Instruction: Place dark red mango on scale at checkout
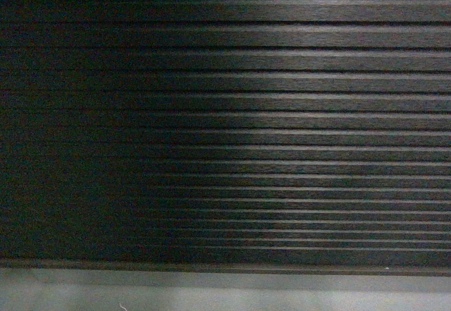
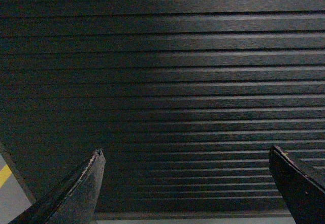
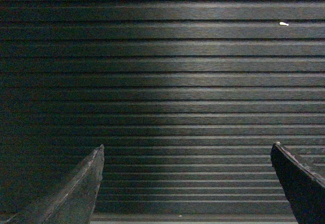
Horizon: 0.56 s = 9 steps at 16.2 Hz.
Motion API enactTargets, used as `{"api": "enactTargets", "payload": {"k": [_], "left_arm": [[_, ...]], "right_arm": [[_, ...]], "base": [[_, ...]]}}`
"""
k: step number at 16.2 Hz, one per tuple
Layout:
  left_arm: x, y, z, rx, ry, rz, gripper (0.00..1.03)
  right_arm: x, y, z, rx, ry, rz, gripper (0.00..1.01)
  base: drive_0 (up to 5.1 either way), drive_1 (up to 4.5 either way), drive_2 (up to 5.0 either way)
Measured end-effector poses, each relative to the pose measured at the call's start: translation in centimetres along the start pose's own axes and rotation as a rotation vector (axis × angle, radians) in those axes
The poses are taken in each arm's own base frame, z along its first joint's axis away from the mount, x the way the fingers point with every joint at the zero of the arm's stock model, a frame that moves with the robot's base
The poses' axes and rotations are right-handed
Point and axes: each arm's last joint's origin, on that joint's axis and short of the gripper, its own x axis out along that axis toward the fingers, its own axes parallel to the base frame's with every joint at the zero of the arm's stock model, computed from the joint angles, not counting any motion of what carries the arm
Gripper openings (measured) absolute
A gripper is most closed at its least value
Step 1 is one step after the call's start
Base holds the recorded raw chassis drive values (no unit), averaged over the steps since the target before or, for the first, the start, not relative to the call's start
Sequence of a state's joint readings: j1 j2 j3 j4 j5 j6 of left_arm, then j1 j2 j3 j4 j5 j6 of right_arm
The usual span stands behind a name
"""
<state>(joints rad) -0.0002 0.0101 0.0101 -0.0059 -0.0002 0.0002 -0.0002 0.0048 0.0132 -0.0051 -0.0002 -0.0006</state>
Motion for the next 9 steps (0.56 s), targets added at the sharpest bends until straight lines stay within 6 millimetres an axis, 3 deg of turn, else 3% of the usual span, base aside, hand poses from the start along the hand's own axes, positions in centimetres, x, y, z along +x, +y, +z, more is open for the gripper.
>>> {"api": "enactTargets", "payload": {"k": [9], "left_arm": [[0.0, 0.0, 0.0, 0.0, 0.0, 0.0, 0.98]], "right_arm": [[0.0, 0.0, 0.0, 0.0, 0.0, 0.0, 0.98]], "base": [[0.0, 0.0, 0.0]]}}
